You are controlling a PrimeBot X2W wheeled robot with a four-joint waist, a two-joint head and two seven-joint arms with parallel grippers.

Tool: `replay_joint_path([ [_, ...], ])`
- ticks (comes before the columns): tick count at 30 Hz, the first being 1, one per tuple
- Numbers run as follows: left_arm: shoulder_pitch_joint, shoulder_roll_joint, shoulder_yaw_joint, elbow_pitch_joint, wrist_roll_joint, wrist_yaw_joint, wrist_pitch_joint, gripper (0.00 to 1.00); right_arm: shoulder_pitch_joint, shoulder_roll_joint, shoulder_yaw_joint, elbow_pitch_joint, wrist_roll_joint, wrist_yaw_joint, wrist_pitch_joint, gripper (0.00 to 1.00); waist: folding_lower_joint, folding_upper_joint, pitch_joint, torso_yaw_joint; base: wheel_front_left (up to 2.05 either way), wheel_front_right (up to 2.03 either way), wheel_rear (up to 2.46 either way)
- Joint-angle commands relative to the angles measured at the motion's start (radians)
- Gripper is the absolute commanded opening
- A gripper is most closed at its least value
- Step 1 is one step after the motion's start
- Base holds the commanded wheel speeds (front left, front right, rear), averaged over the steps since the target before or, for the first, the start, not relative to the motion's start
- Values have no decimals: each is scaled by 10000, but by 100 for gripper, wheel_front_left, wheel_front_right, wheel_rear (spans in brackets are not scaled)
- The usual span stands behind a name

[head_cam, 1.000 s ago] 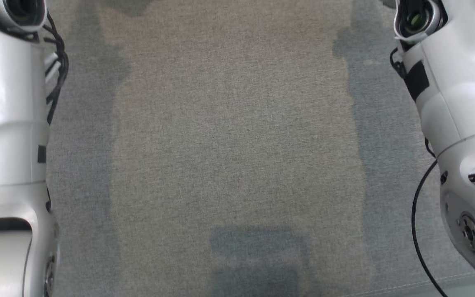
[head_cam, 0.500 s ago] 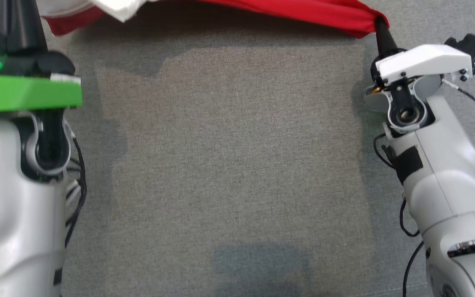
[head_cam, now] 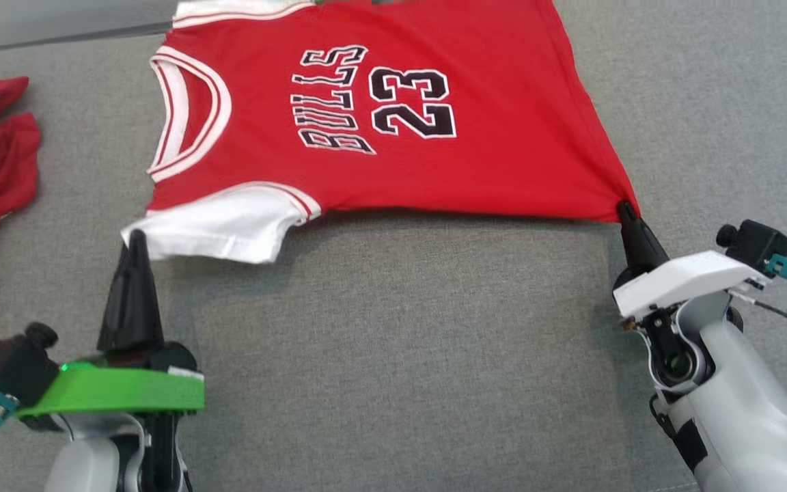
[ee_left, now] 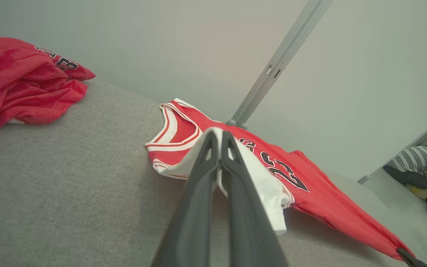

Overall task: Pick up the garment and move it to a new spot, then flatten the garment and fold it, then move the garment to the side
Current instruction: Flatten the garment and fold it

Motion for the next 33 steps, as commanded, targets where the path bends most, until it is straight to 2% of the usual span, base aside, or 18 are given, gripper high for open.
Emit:
replay_joint_path([
  [1,404,-18,-38,50,-37,57,28,0,417,-123,-39,-139,-236,1,-114,0,1,47,-510,92,0,0,0],
  [4,1151,-112,-91,202,-115,153,20,0,1069,-331,-112,-488,-912,-1,-313,0,1,47,-870,154,0,0,0],
  [11,2520,-357,-80,328,-313,356,-120,0,2462,-245,-680,-1304,-1945,-1,-544,0,1,47,-1548,321,0,0,0],
  [23,4502,-818,-311,-255,-653,628,-337,0,5039,604,-2219,-3665,-3177,-1,-32,0,1,47,-2351,464,0,0,0],
  [33,5428,-467,-808,-1097,-53,851,-128,0,6496,916,-2699,-4988,-3532,-1,653,0,1,47,-2575,389,0,0,0],
])
